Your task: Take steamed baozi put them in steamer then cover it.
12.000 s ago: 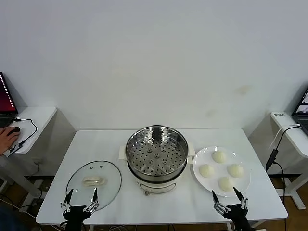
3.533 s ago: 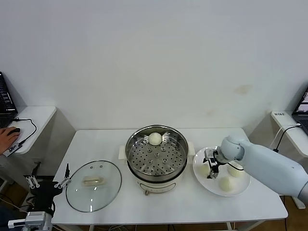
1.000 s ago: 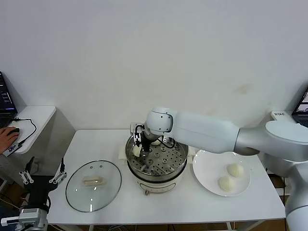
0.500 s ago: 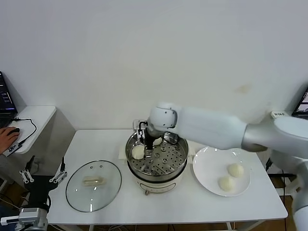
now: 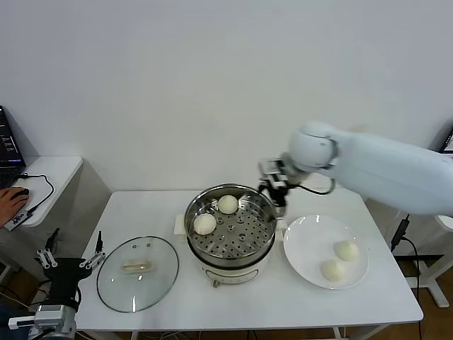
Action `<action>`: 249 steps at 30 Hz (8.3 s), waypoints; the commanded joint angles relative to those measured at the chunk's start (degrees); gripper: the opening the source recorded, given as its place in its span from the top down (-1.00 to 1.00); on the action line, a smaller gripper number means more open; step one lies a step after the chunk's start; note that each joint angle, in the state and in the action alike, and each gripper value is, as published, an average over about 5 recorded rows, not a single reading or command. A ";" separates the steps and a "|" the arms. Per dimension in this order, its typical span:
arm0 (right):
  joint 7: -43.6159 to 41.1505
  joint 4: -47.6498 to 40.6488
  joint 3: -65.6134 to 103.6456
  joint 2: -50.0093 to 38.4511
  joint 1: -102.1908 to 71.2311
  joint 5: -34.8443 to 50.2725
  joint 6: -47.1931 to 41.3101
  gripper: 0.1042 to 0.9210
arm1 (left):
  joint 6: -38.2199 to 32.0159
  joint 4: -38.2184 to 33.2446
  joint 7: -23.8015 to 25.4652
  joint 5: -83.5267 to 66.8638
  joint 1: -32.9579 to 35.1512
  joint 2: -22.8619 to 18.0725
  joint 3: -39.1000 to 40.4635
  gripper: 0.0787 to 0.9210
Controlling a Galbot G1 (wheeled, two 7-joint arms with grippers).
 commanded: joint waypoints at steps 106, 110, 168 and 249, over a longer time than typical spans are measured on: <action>9.00 -0.18 -2.92 11.99 -2.18 -6.88 19.53 -0.28 | -0.31 -0.53 -0.32 1.56 1.78 -1.84 -2.49 -0.77; 9.52 -0.45 -3.72 13.20 -5.02 -13.87 24.47 -0.28 | -0.28 -0.72 -0.32 1.81 1.80 -2.39 -2.47 -0.77; 3.65 0.90 6.05 0.92 -5.03 -11.82 17.34 -0.76 | -0.31 -1.36 -0.20 2.36 1.22 -2.28 -2.16 -0.77; -1.35 -23.34 37.26 -8.06 -40.32 -27.99 11.91 -0.31 | -0.40 -0.44 0.11 3.00 2.27 -1.01 -1.54 -0.77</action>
